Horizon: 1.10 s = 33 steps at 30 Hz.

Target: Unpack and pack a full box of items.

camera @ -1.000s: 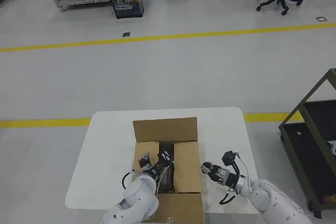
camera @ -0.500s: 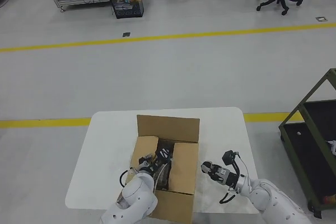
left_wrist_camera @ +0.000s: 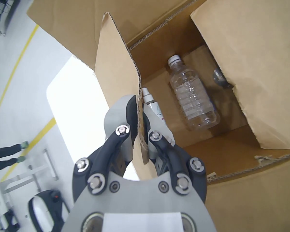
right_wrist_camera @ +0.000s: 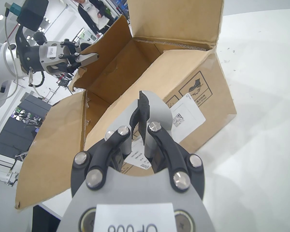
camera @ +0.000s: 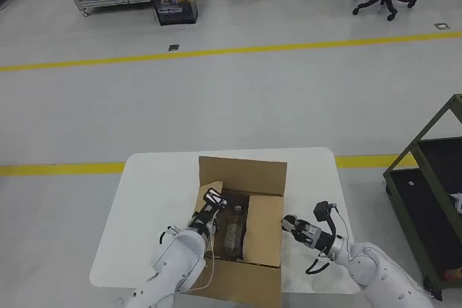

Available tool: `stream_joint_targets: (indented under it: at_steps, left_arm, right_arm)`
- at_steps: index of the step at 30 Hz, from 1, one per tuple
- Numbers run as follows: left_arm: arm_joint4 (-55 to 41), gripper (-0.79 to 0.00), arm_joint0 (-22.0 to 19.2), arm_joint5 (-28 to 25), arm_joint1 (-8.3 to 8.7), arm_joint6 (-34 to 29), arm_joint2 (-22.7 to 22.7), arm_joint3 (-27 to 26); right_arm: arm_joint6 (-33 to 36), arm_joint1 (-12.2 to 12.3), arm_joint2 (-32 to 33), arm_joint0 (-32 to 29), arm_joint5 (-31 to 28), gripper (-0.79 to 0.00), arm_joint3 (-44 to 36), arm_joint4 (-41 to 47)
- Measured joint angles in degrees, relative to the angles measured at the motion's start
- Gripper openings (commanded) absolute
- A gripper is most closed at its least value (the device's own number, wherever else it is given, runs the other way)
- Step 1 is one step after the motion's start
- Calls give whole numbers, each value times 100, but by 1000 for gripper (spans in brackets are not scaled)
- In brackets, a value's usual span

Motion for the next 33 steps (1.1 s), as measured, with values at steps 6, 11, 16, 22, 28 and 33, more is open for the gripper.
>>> stream_joint_targets:
  at_steps: [6, 11, 16, 22, 28, 33]
  left_arm:
    - [-1123, -785, 98, 99, -2, -99, -429, -226]
    - [-1944, -785, 214, 445, -20, -3, -747, -294]
    - [-2522, -785, 344, 582, -4, 26, -1058, -314]
    - [-2729, -366, 471, 686, 36, 75, -1382, -280]
    - [-2366, 0, 502, 482, 103, 54, -1500, -206]
    - [-1655, 0, 494, 319, 155, -28, -1519, -202]
  right_arm:
    - [41, 46, 267, -85, -41, -785, -108, 64]
    - [125, 87, 492, -147, -45, -785, -223, 103]
    - [243, 124, 694, -238, -32, -785, -363, 141]
    - [366, 126, 784, -291, 35, -785, -412, 186]
    - [404, 126, 896, -307, 38, -785, -396, 210]
    - [365, 140, 1053, -380, 69, -785, -360, 209]
